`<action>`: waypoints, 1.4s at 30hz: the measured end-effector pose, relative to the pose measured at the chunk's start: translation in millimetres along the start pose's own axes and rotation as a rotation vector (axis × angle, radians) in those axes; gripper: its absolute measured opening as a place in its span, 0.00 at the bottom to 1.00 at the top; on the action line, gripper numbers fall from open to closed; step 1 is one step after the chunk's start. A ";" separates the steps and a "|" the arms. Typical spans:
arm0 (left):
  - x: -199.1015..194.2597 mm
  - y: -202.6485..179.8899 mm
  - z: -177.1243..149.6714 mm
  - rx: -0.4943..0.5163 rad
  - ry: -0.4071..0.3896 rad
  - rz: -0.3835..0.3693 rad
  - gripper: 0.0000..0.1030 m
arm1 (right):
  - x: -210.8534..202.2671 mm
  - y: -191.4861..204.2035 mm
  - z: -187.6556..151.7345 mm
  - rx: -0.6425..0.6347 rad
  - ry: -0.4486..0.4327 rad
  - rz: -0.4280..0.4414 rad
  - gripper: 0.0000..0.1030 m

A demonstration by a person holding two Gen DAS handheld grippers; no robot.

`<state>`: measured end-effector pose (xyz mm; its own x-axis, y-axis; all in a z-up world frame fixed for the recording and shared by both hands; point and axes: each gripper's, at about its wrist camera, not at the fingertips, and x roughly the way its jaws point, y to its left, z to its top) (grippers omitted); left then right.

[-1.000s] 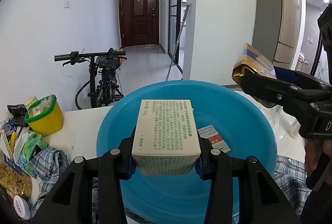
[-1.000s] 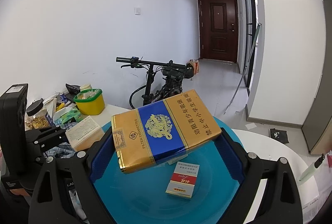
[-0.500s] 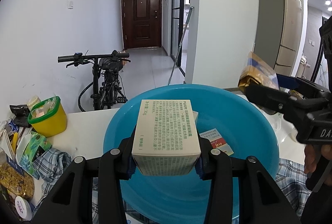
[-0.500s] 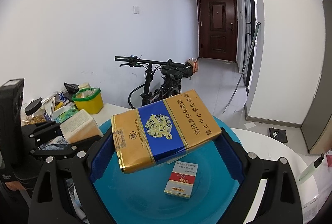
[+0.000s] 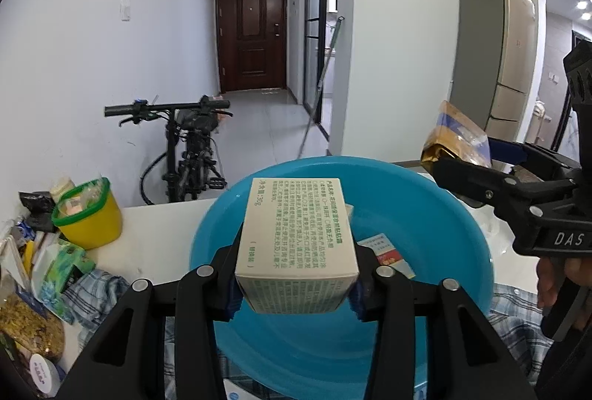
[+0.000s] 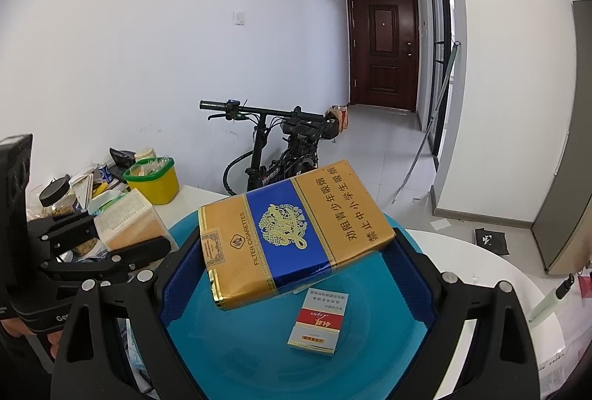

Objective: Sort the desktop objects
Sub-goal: 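Lower the larger cream box into the basin and open the left tool, then open the right tool to drop the gold-and-blue pack into the basin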

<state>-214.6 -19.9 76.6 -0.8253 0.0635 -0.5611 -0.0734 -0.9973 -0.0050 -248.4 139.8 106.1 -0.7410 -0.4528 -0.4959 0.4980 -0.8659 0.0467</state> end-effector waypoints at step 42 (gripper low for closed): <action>-5.9 8.2 2.9 -0.003 -0.037 0.072 1.00 | 2.2 10.8 -0.3 -0.029 0.015 0.009 0.89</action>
<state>-212.0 -28.3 82.3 -0.8487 -0.0074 -0.5289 -0.0109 -0.9994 0.0316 -244.5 129.5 105.2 -0.7297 -0.4571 -0.5086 0.5176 -0.8552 0.0260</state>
